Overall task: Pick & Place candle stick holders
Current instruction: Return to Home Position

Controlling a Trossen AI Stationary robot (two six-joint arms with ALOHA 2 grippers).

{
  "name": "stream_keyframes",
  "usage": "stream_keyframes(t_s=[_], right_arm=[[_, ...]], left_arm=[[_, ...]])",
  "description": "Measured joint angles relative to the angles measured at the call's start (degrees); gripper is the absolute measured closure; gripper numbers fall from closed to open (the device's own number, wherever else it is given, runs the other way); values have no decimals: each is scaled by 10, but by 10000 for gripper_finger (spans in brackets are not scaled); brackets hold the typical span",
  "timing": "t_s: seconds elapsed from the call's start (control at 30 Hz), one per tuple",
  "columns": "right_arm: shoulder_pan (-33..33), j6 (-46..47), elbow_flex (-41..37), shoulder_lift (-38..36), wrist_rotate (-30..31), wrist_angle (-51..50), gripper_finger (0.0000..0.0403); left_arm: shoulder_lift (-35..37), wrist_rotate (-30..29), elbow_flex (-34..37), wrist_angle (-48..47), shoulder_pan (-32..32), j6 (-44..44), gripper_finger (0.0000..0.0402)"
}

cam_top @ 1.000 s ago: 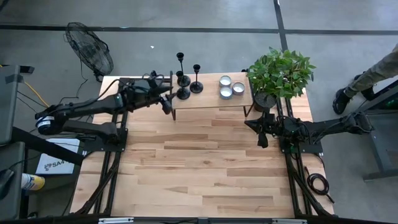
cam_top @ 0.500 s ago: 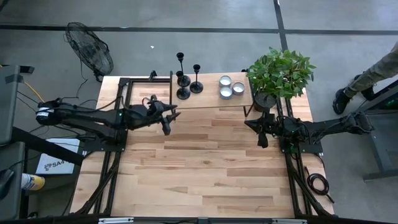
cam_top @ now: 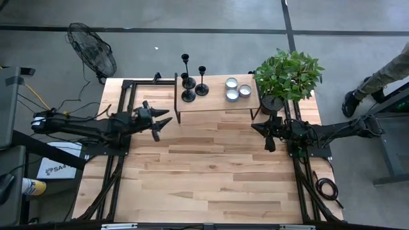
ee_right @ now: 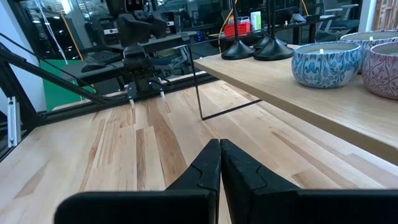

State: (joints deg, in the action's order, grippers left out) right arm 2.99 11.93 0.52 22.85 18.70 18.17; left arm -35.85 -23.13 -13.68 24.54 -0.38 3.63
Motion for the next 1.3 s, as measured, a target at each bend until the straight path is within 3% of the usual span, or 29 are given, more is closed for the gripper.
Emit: stream_keyframes(t_s=[0.47,0.73,1.03,1.3], right_arm=[[0,0,0,0,0,0,398],[0,0,0,0,0,0,398],[0,0,0,0,0,0,398],[0,0,0,0,0,0,398]], left_arm=[[190,152,68,0,0,-64,232],[280,180,127,35,0,-53,232],[357,216,129,-65,0,-25,232],[355,226,129,-147,0,-6,232]])
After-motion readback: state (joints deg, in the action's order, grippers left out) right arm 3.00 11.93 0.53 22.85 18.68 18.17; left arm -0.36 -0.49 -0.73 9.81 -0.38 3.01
